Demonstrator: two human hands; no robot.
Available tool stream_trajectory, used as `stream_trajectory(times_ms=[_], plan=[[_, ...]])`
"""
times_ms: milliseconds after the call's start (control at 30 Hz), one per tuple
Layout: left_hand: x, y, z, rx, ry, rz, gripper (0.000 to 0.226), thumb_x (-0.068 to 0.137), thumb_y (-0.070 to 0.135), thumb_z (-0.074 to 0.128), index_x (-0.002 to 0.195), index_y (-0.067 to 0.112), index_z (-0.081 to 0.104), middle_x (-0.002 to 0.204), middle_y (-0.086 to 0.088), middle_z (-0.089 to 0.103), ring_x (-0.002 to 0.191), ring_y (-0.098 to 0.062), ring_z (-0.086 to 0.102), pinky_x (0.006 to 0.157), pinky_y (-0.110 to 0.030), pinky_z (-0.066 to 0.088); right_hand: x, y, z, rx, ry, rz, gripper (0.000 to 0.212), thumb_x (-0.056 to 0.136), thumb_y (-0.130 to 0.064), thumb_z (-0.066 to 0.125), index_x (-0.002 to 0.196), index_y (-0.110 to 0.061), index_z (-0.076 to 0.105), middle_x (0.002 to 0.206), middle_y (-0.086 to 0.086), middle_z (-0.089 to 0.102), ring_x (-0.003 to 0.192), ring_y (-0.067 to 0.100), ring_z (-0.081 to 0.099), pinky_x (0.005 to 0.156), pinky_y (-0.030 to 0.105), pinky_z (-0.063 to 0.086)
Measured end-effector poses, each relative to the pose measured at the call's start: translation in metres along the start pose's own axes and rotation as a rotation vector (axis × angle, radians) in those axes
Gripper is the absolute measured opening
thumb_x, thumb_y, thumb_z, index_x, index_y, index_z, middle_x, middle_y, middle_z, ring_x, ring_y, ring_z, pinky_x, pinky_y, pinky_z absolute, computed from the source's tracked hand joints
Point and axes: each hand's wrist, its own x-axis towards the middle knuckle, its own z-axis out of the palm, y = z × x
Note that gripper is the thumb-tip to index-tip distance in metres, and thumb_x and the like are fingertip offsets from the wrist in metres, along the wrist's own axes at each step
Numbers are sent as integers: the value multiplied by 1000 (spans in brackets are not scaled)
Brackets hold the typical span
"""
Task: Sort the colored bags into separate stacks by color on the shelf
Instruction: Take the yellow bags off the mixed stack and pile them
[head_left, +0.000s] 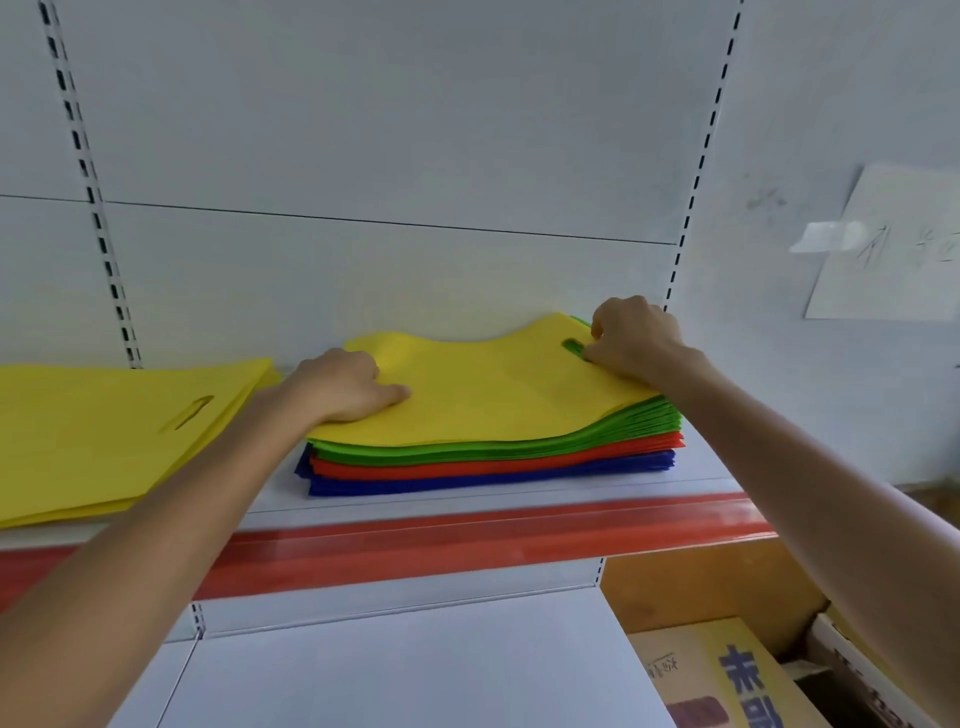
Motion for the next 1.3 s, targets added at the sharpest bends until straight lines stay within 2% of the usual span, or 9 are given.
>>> stream_trajectory(times_ms=[100,267,433,600,700,800,933,1100,1300], plan=[[-2,3,-2,-6,61,26,45,90,53,45,107,14,56,131,-15,52,119,-30,49,97,-35,41,-1,0,-2,10,12,12,28,85,-19,60,111,-7,62,110,11,61,98,30,58,74,32,45],[-8,6,-2,-99,170,106,60,89,40,56,138,8,42,141,-12,43,128,-27,41,101,-33,35,0,0,-8,63,46,4,30,82,-15,64,111,-5,61,112,12,60,97,31,59,75,34,49],[-9,8,-3,-216,275,166,62,88,26,61,142,10,36,147,-8,38,133,-24,35,105,-28,29,0,-1,-13,85,74,6,31,79,-11,66,109,-3,62,109,13,61,94,32,60,72,34,50],[-8,6,-5,-266,295,161,64,86,22,64,142,10,37,148,-7,36,135,-23,33,107,-29,27,-1,0,-16,212,65,59,41,74,2,67,114,7,58,114,23,59,106,39,58,86,50,52],[-6,8,-4,-279,335,139,62,83,18,68,138,8,42,147,-10,34,135,-25,32,106,-28,26,-2,2,-16,228,50,69,40,73,3,68,111,9,59,113,24,59,107,40,57,85,52,51],[-5,10,-5,-338,346,80,61,78,17,73,134,11,49,139,-14,39,130,-28,36,103,-31,31,-6,4,-15,167,82,61,37,75,1,63,111,6,61,111,23,61,102,39,59,83,48,52],[-4,11,-9,-457,352,25,55,76,15,75,128,13,56,141,-11,44,129,-27,40,100,-30,35,-9,5,-16,106,112,41,36,79,-8,63,114,-2,60,112,16,60,98,35,58,78,39,49],[-3,7,-8,-511,343,61,43,79,14,72,121,15,62,135,-8,51,126,-24,43,98,-28,35,-14,3,-16,165,110,-7,50,82,-8,58,131,-15,49,121,15,57,101,36,56,71,35,45],[-1,-6,-20,-579,406,135,40,87,21,62,127,14,57,139,-5,48,127,-22,42,92,-23,33,-19,-9,-29,46,187,-14,36,85,-15,59,121,-18,59,119,10,60,103,34,56,72,31,38]])
